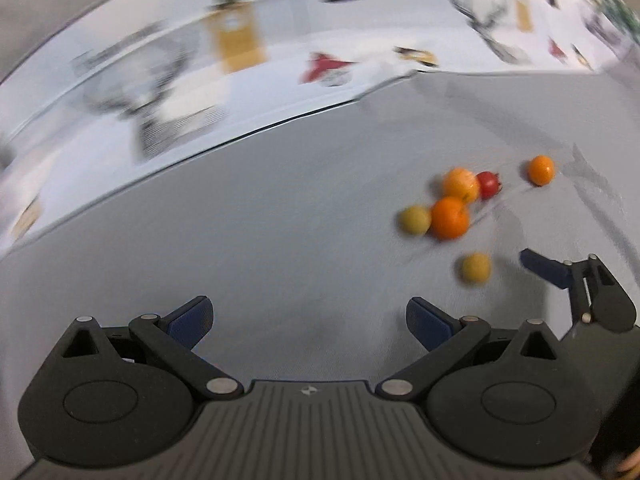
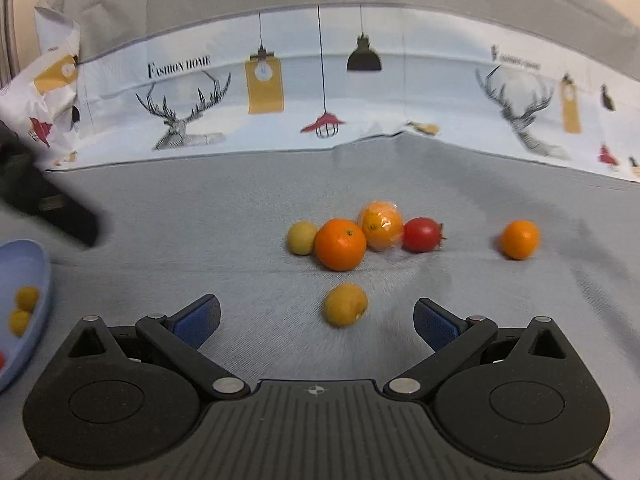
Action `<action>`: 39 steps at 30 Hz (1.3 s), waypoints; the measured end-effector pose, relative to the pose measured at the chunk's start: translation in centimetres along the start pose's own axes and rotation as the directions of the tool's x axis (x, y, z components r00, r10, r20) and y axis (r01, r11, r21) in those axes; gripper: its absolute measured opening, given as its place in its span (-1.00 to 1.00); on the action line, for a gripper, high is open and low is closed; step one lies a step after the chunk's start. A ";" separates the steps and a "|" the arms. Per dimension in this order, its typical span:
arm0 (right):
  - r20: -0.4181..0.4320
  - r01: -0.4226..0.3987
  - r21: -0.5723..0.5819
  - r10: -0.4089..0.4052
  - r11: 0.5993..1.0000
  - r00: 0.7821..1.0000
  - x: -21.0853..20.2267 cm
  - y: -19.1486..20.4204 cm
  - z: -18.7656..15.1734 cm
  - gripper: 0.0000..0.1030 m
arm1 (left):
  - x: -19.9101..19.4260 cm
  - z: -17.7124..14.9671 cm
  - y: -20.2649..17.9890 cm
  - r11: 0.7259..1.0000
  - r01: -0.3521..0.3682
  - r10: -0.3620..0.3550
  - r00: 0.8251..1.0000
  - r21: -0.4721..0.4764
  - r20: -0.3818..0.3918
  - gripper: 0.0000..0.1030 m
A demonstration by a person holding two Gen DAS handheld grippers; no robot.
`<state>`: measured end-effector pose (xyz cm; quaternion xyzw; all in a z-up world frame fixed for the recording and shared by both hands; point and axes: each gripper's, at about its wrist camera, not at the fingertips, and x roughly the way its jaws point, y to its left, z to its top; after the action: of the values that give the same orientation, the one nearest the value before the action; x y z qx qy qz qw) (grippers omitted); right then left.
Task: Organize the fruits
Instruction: 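Grasp a yellow fruit with left tool while right tool grasps another yellow fruit, then carry yellow fruit in left tool onto blue plate while right tool carries its yellow fruit there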
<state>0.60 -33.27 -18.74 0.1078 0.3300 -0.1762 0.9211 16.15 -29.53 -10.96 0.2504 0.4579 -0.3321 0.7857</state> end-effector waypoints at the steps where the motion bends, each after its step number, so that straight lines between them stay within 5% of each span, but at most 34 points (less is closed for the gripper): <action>1: -0.006 0.000 -0.011 0.000 1.000 1.000 0.8 -0.3 0.1 0.95 | 1.6 1.0 -0.6 0.999 0.024 -0.024 1.000 0.026 -0.009 0.99; 5: -0.040 0.100 -0.018 -0.101 0.995 0.994 2.9 -1.9 0.0 0.69 | 7.8 3.7 -2.1 0.991 0.112 -0.106 0.991 0.067 -0.084 0.99; 7: -0.037 0.090 0.035 -0.089 0.995 0.995 2.9 -3.1 -0.2 0.55 | 9.9 4.3 -2.6 0.987 0.144 -0.136 0.984 0.066 -0.116 0.99; 14: -0.016 0.090 -0.017 -0.090 0.996 0.996 2.7 -2.8 -0.4 0.14 | 10.3 4.8 -4.3 0.969 0.169 -0.162 0.986 0.182 -0.050 0.91; 18: -0.020 0.052 -0.021 -0.053 0.998 0.998 2.3 -2.7 -0.5 -0.38 | 9.2 4.5 -5.5 0.944 0.187 -0.192 0.981 0.271 -0.008 -0.45; 23: -0.019 0.050 0.028 -0.049 0.998 0.999 1.8 -3.1 -0.6 -0.48 | 7.2 3.3 -6.0 0.943 0.181 -0.190 0.982 0.279 0.006 -0.45; 32: 0.051 0.129 0.132 -0.137 0.983 0.989 -1.2 -4.2 -0.3 -0.48 | -4.3 -2.6 -2.1 0.991 0.137 -0.137 0.990 0.005 0.022 -0.44; 39: 0.114 -0.003 0.168 -0.016 0.986 0.993 -11.3 -0.2 0.2 -0.48 | -15.0 -9.6 -0.5 0.994 0.038 -0.031 0.997 -0.104 0.071 -0.44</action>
<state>-7.56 -30.68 -11.30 0.1735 0.2610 -0.2122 0.9256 5.05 -18.82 -2.04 0.1891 0.4514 -0.3296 0.8074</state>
